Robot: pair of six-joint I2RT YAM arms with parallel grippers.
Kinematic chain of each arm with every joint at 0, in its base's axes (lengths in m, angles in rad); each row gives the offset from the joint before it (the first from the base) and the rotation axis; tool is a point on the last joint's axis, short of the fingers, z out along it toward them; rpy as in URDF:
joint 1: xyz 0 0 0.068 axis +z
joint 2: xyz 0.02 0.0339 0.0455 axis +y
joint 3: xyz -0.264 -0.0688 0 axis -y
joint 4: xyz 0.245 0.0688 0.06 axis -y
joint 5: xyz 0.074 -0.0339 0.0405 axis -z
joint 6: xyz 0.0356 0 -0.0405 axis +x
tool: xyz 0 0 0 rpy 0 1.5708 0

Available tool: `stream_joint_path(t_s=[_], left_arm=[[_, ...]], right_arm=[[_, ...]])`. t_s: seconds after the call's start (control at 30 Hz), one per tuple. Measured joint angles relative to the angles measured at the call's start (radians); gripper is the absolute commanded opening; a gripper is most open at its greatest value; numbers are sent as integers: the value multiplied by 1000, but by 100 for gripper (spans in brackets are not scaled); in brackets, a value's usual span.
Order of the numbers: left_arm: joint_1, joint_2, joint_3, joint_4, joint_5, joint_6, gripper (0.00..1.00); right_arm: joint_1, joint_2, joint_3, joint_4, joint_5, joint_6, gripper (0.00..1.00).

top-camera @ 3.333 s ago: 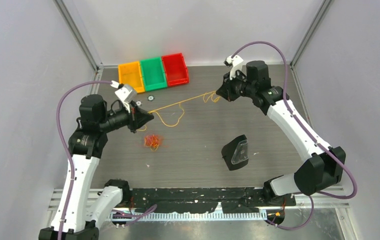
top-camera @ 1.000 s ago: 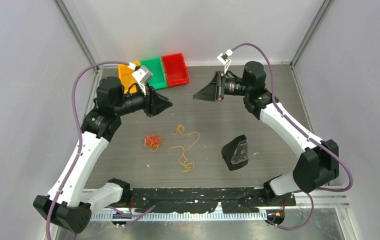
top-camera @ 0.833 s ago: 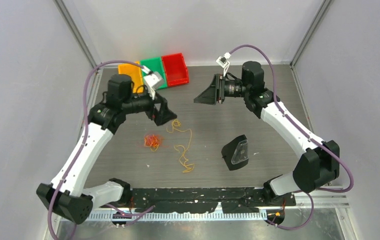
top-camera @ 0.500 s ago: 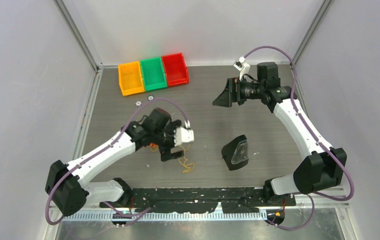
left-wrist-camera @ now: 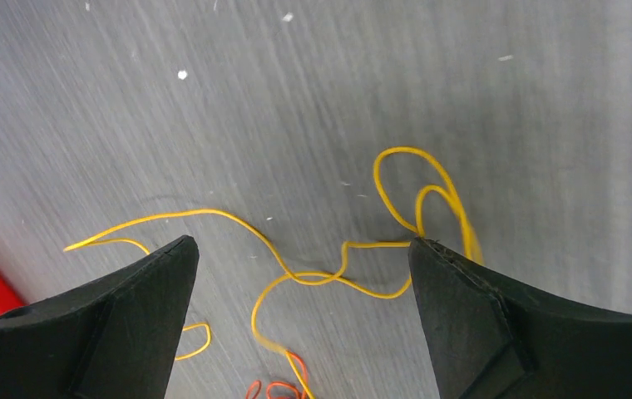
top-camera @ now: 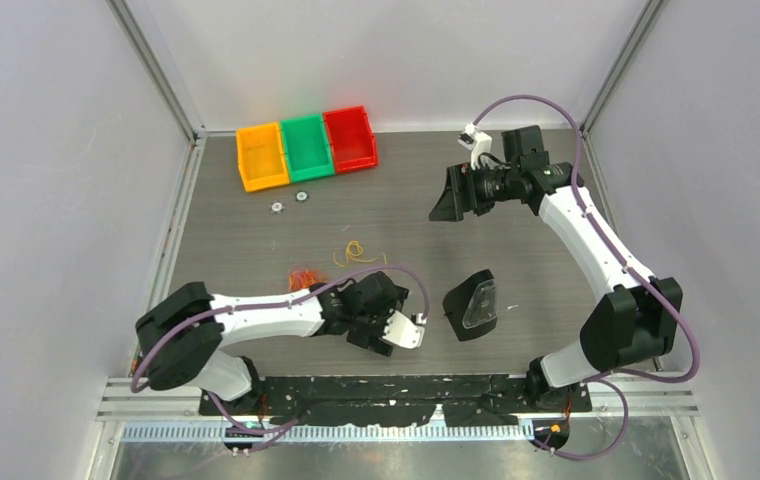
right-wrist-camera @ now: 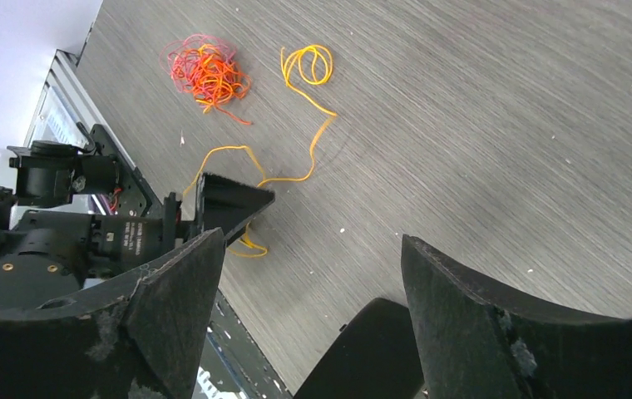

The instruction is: Untangle the cables

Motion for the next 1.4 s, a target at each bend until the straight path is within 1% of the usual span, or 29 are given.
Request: stream_joint_path(t_s=[0.07,0.13,0.2,0.27,0.4,0.47,0.6,0.77,0.83,0.9,1.0,1.2,1.3,1.4], left_arm=[[9,47,0,32,-46,7,99],[34,58,13,42,-54,2,100],[85,62,40,49,-60,-1,100],[140,65,71,48,-50,-6,100],[259,89,175,16,31,-10,100],[309,125,244,-22,78,-10,100],[394,261,423,-139,167,-22,100],[473,452,652,-344,278,-70,100],[494,495,714,-415,320,-99,100],[509,509,740,-460,352,-142,100],[530,508,742,-496,376,-206,99],[576,514,740,-500,336,-354,100],[595,528,740,-504,329,-405,100],[607,550,750,-539,365,-454,94]], right_arm=[[0,23,2,2,0,3,83],[0,35,2,2,0,4,83],[0,38,2,2,-1,5,83],[0,38,2,7,-7,6,83],[0,38,2,14,-24,7,83],[0,38,2,17,-33,7,84],[0,38,2,18,-45,7,84],[0,38,2,17,-48,5,84],[0,38,2,16,-49,2,84],[0,38,2,15,-49,-1,84],[0,38,2,13,-49,-6,84],[0,38,2,-2,-49,-16,84],[0,38,2,-8,-49,-17,84],[0,38,2,-10,-49,-19,84]])
